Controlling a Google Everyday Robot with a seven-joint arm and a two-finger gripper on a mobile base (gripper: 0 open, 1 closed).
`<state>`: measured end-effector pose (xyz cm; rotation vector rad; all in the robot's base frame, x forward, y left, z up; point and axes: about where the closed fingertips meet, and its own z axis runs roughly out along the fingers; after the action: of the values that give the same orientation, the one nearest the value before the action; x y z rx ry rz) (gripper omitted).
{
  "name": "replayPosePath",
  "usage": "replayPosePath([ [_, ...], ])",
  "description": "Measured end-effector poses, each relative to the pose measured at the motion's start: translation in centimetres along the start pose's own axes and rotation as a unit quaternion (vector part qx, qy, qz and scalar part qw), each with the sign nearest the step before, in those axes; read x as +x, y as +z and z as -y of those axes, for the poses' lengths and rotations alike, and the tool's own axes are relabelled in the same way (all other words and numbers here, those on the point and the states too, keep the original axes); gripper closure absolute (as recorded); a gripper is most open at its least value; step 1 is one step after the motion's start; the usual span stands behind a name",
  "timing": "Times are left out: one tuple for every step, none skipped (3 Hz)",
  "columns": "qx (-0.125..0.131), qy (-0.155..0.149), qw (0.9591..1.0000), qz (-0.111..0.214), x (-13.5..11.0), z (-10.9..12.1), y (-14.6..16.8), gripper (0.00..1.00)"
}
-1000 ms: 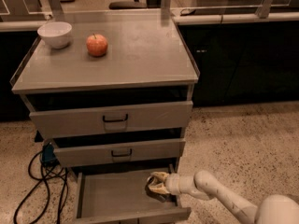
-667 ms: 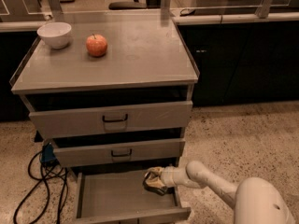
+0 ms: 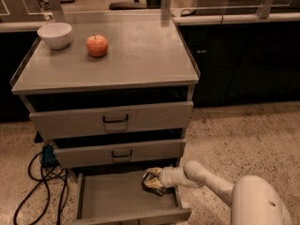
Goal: Place redbull can into bottom drawer
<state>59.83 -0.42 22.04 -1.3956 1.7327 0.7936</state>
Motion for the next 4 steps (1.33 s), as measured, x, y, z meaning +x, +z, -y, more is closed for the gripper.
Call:
replayPosePath([
  [0.0,0.0,1.0,0.0,0.0,-0.01,0.01,0.61],
  [0.0,0.0,1.0,0.0,0.0,-0.01,0.01,0.36],
  [0.0,0.0,1.0,0.0,0.0,-0.02,0.02,0.13],
  [0.0,0.0,1.0,0.0,0.0,-0.02,0.02,0.0],
])
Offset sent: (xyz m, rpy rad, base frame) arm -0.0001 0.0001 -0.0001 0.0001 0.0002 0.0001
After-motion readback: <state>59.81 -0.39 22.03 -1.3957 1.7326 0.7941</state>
